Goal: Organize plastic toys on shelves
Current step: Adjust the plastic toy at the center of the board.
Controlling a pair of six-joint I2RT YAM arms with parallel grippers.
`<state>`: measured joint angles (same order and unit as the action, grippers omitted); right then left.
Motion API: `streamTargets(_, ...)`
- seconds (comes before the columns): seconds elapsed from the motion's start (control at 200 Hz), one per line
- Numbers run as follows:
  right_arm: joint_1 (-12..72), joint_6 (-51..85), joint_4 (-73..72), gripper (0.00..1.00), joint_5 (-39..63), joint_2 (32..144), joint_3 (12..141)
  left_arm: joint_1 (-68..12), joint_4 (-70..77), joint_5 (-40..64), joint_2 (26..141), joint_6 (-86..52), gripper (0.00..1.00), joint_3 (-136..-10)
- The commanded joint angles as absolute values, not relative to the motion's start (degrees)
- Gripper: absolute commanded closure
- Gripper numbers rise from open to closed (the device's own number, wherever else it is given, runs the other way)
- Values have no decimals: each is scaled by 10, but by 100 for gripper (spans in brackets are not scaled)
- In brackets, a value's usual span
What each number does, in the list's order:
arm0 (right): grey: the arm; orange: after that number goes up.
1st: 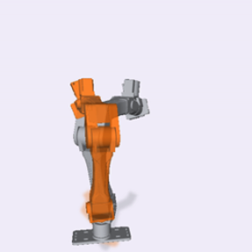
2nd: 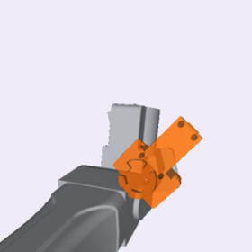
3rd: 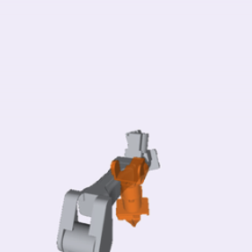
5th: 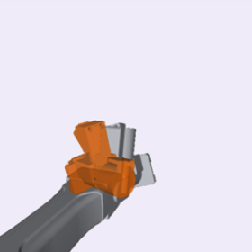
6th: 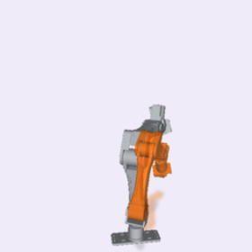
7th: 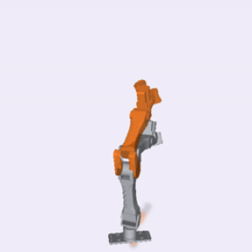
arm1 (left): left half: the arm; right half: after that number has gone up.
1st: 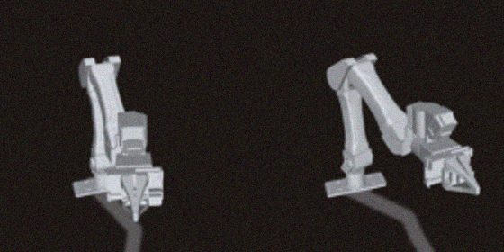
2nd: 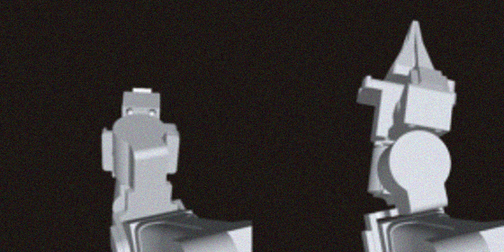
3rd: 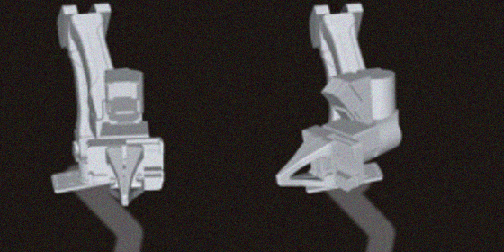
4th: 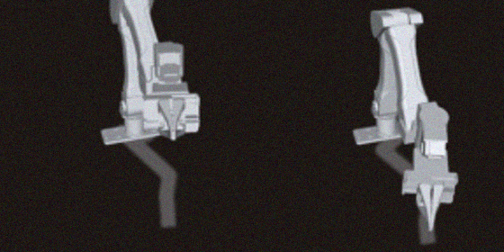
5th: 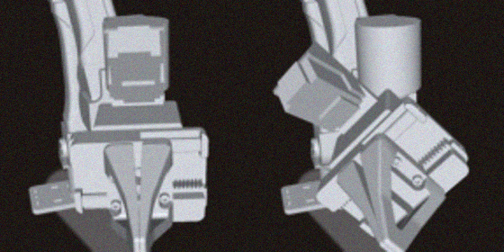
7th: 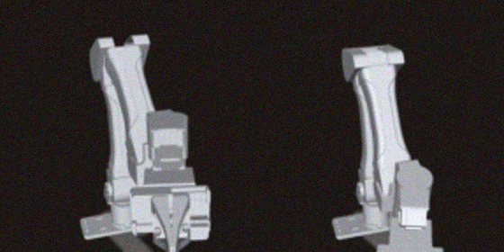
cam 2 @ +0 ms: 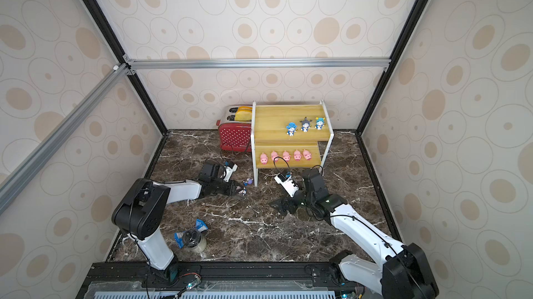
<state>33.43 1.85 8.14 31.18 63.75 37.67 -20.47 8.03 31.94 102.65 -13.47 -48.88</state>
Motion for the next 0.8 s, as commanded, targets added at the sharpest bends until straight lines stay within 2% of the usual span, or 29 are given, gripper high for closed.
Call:
streamTargets(0.0,342,7,68,13,305,640,363,-220,50,346,1035,-111,68,-487)
streamTargets(0.26,352,0,53,14,294,655,355,-261,75,340,986,-142,90,-452)
streamTargets(0.391,359,1,16,14,286,666,345,-272,37,336,967,-138,96,-463)
streamTargets(0.611,393,-45,-102,18,265,708,310,-275,0,331,942,-142,97,-468)
streamTargets(0.796,443,-149,-159,21,175,766,313,-279,-73,352,930,-151,98,-497)
